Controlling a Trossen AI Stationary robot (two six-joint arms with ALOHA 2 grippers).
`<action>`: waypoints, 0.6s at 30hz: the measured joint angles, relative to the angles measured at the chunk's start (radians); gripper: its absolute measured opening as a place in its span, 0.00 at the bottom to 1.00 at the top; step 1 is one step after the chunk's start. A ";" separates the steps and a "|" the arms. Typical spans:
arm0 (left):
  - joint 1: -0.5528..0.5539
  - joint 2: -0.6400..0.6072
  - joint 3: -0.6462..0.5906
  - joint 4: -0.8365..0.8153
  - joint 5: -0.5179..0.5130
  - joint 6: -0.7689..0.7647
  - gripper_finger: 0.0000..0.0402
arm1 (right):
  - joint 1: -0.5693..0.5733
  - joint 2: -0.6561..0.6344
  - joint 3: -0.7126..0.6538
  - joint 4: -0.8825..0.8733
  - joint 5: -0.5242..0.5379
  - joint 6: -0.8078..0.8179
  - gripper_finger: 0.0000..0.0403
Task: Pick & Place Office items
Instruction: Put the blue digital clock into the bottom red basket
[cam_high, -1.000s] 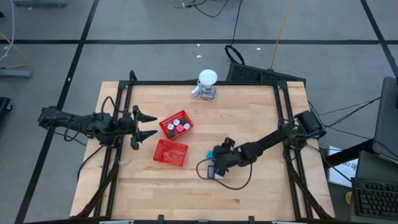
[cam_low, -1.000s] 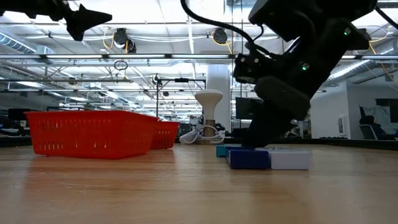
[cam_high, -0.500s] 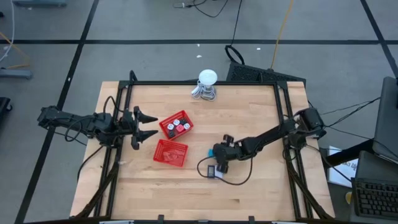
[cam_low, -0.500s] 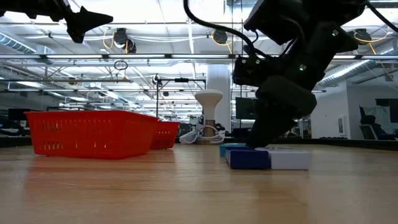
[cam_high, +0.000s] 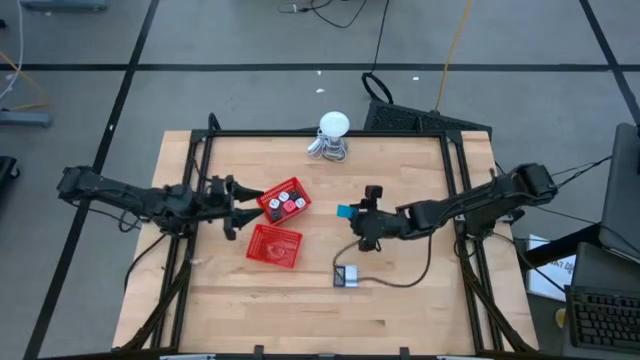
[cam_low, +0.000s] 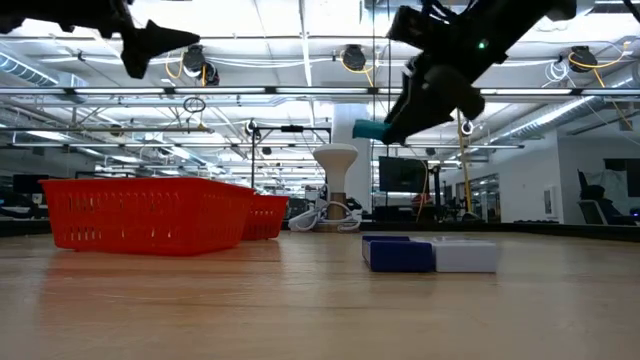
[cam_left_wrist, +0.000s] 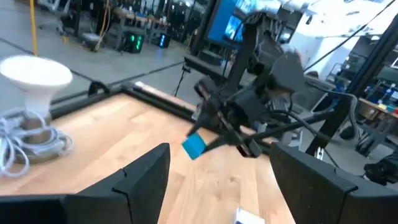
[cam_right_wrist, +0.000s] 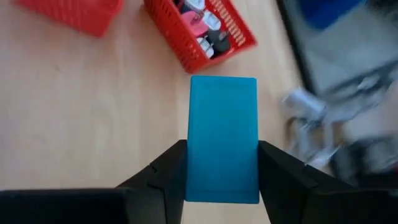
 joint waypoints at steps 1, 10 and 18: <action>0.000 0.031 0.000 0.025 0.000 -0.006 0.68 | 0.000 0.002 0.000 0.011 0.016 -0.072 0.37; 0.008 0.343 0.000 0.335 -0.026 -0.082 0.68 | 0.021 0.011 0.000 0.231 0.050 -0.396 0.37; 0.045 0.599 0.049 0.445 -0.025 -0.211 0.68 | 0.078 0.010 -0.023 0.431 0.097 -0.517 0.37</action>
